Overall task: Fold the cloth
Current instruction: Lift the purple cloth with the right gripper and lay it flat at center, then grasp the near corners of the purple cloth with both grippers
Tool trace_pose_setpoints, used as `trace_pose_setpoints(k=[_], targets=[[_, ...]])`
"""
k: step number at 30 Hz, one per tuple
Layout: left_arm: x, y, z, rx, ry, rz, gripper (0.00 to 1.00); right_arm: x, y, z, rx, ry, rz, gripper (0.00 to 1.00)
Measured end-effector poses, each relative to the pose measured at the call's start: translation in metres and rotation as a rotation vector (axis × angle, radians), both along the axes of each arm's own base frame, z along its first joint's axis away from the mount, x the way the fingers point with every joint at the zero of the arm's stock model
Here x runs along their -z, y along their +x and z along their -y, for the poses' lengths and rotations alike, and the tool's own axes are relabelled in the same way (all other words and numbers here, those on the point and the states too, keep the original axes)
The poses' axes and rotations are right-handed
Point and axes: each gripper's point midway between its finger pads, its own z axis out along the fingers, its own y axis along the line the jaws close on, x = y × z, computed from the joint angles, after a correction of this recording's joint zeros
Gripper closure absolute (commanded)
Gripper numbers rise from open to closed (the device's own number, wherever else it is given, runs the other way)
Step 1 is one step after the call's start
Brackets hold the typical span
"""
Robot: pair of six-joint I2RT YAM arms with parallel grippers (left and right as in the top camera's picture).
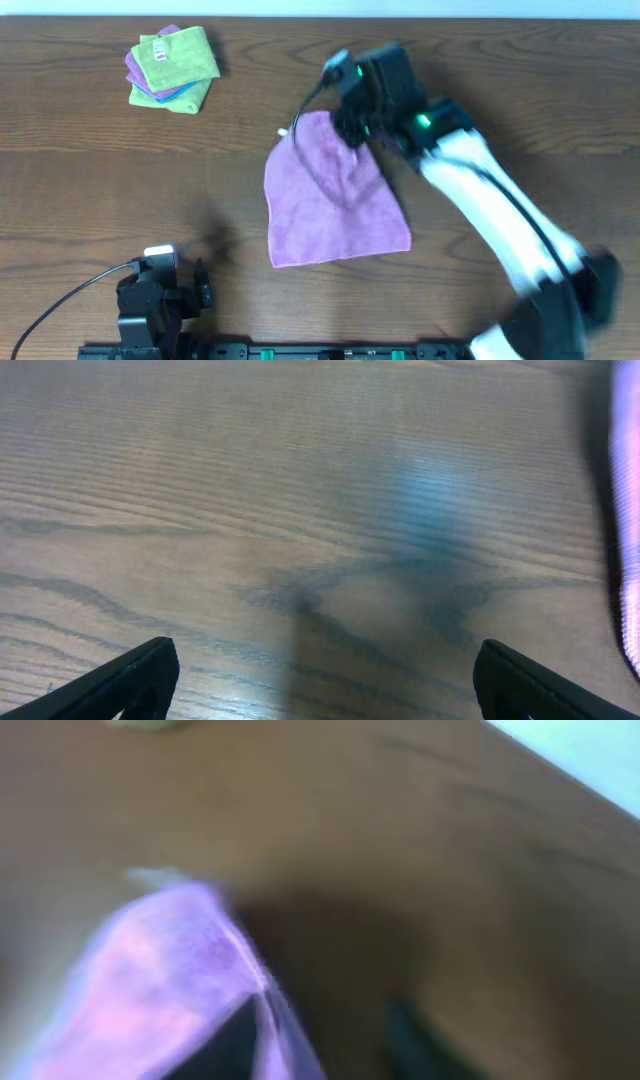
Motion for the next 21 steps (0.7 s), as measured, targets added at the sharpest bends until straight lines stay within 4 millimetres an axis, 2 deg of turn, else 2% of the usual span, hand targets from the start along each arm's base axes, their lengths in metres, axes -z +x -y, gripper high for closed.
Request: trace_pose_setpoints(k=[1, 3, 4, 5, 8, 12, 15, 18, 21], targets=[[0.000, 0.000, 0.000, 0.000, 0.000, 0.000, 0.05, 0.019, 0.017, 0.018, 0.064, -0.044, -0.006, 0.01], [0.000, 0.000, 0.000, 0.000, 0.000, 0.001, 0.05, 0.045, 0.033, 0.052, 0.168, -0.107, -0.039, 0.01], [0.000, 0.000, 0.000, 0.000, 0.000, 0.002, 0.05, 0.050, 0.037, 0.068, 0.214, -0.125, -0.048, 0.01], [0.000, 0.001, 0.000, 0.000, 0.000, 0.003, 0.05, 0.051, 0.040, 0.085, 0.265, -0.141, -0.055, 0.01], [0.000, 0.002, 0.000, 0.000, 0.000, 0.008, 0.05, 0.031, 0.042, 0.108, 0.334, -0.144, -0.038, 0.01], [0.000, 0.004, 0.000, 0.000, 0.000, 0.014, 0.05, -0.003, 0.013, 0.112, 0.309, -0.086, -0.083, 0.01], [-0.003, 0.009, 0.002, 0.009, -0.012, 0.042, 0.05, -0.016, -0.017, 0.115, 0.269, 0.004, -0.186, 0.01], [-0.010, 0.017, 0.011, 0.047, -0.050, 0.085, 0.05, -0.015, -0.038, 0.125, 0.261, 0.103, -0.302, 0.01], [-0.007, 0.018, 0.024, 0.089, -0.117, 0.055, 0.04, -0.004, -0.054, 0.140, 0.271, 0.196, -0.411, 0.01]])
